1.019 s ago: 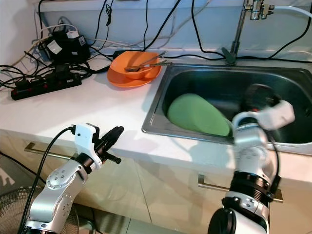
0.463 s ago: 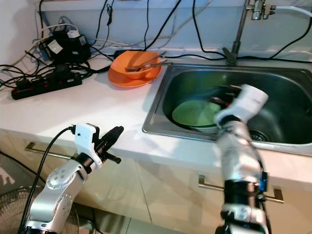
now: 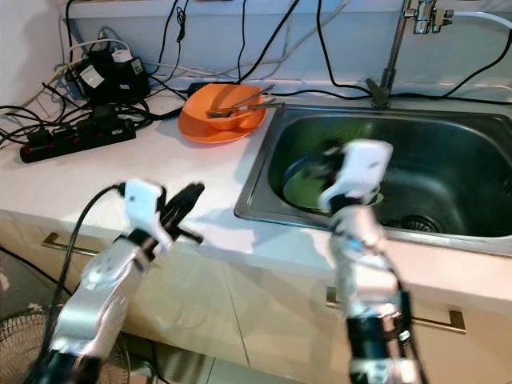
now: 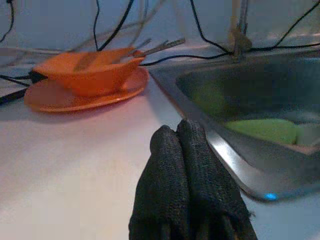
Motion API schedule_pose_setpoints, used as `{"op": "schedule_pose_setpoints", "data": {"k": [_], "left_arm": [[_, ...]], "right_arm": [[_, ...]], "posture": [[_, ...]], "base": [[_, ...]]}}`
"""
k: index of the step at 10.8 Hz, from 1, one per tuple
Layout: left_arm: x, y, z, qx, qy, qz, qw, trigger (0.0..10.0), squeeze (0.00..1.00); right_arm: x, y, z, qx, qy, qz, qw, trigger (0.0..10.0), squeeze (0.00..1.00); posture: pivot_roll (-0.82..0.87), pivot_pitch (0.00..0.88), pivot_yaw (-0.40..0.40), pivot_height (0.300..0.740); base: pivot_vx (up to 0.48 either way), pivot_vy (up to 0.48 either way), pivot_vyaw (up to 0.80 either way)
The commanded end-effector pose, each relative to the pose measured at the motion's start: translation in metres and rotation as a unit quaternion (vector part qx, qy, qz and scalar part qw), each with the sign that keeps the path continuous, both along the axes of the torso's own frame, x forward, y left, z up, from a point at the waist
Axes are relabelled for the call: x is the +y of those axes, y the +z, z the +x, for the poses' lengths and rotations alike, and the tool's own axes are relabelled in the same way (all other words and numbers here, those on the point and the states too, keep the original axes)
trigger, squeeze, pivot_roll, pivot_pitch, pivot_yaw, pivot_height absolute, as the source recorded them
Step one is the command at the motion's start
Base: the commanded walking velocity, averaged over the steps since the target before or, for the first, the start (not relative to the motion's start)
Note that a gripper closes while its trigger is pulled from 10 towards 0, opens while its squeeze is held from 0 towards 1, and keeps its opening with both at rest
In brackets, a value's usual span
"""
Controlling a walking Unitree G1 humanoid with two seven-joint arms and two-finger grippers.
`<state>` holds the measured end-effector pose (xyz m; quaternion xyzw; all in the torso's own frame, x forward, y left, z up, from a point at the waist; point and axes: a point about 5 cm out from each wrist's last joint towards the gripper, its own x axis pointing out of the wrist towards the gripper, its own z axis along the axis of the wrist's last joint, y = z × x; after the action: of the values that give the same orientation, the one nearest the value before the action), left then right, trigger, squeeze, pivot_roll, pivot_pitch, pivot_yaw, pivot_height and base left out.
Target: Kitchen organization
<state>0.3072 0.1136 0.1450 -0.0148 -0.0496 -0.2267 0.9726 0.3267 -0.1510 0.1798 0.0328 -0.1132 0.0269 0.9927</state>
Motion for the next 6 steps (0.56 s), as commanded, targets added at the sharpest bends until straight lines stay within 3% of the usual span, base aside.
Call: {"op": "schedule_pose_setpoints", "data": {"k": [1,2,4,6], "left_arm": [[0.004,0.000,0.005,-0.001,0.023,0.008,1.000,10.0,0.00],[-0.006,0.007,0.013,-0.023,0.027,-0.015,0.999,10.0,0.00],[-0.012,0.016,0.016,-0.051,0.041,-0.039,0.997,10.0,0.00],[-0.011,0.026,0.020,-0.099,0.061,-0.031,0.993,10.0,0.00]], "right_arm": [[0.010,0.003,-0.002,-0.014,0.015,-0.010,1.000,10.0,0.00],[0.025,-0.006,-0.005,-0.008,0.028,-0.023,0.999,10.0,0.00],[0.028,-0.009,-0.007,-0.015,0.021,-0.028,0.999,10.0,0.00],[0.028,0.002,-0.008,-0.049,0.005,-0.027,0.998,10.0,0.00]], "posture": [[0.04,0.000,0.120,0.740],[0.04,0.000,0.120,0.740],[0.04,0.000,0.125,0.740],[0.04,0.000,0.126,0.740]], "base": [[0.000,0.000,0.00],[0.000,0.000,0.00],[0.000,0.000,0.00],[0.000,0.000,0.00]]}}
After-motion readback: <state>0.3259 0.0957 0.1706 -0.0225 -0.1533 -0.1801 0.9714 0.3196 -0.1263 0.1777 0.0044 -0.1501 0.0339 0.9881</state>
